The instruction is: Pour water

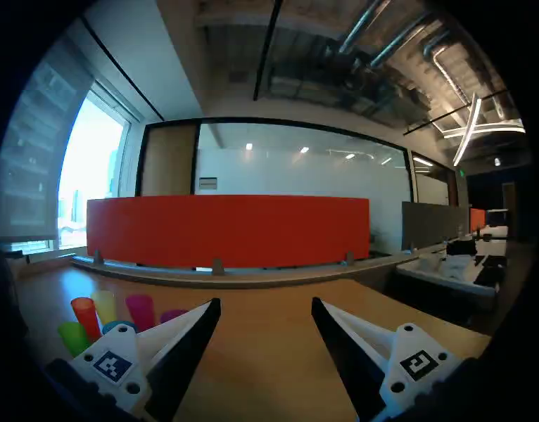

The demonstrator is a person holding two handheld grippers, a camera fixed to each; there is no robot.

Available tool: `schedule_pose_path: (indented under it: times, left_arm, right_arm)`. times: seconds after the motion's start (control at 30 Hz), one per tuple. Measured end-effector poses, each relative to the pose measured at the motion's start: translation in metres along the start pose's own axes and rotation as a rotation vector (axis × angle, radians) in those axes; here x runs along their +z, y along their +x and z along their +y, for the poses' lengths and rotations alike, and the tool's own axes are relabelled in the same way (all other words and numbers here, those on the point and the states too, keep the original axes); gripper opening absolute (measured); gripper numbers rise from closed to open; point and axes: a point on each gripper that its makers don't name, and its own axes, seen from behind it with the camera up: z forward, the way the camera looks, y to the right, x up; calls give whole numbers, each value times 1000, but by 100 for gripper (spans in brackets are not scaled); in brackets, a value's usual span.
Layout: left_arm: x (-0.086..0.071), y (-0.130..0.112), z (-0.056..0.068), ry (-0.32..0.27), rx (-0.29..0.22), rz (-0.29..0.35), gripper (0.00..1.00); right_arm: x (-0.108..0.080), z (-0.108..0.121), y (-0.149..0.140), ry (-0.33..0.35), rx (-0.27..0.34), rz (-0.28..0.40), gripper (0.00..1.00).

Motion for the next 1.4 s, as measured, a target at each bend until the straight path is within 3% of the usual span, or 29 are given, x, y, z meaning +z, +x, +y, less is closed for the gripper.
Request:
schedule_pose_path:
  times: [0.37,0.97,1.4]
  left_arm:
    - [-3,-14,-3,11,27,-4,98]
    - [3,-42,-5,6,-6,-41,98]
    - [4,-46,-5,-1,-8,-62,98]
  right_arm:
    - [-2,5,5,-15,28,-6,100]
    - [-2,11,14,-33,26,2,100]
    - [-4,15,16,-37,22,5,100]
